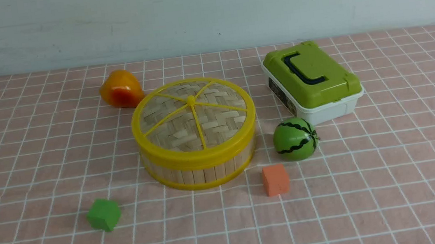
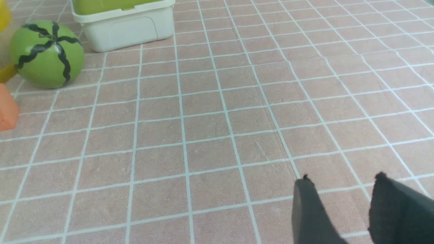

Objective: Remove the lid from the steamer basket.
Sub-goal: Use the left arm to lift the lid of the steamer

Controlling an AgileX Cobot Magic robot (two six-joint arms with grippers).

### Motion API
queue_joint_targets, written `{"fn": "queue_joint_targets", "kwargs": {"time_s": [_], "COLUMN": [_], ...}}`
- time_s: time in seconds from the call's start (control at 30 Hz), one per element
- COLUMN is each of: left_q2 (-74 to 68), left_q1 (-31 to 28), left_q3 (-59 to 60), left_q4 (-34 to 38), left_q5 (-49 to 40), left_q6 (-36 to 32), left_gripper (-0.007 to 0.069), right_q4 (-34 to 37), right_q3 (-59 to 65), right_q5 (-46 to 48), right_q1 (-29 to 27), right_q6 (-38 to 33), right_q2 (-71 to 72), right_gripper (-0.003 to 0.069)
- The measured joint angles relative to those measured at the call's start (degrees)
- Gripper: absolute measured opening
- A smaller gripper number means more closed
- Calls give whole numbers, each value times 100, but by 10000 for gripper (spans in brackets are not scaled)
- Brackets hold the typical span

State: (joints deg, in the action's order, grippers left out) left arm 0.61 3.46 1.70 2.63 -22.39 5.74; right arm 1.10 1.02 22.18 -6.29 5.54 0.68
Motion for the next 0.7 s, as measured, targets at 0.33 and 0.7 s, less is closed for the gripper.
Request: {"fn": "queue_joint_targets", "kwargs": {"time_s": [0.33, 0.7], "left_q2": [0, 0], "left_q1": [0, 0], "left_q3": [0, 0], "left_q4": [0, 0], "left_q5": [0, 0], "left_q6": [0, 0], "left_gripper": [8, 18], "right_q4": [0, 0], "right_q3": [0, 0], "right_q5": [0, 0], "right_q1": [0, 0], "right_q6": [0, 0], "right_q2": [0, 0], "right_gripper": [242, 242]}}
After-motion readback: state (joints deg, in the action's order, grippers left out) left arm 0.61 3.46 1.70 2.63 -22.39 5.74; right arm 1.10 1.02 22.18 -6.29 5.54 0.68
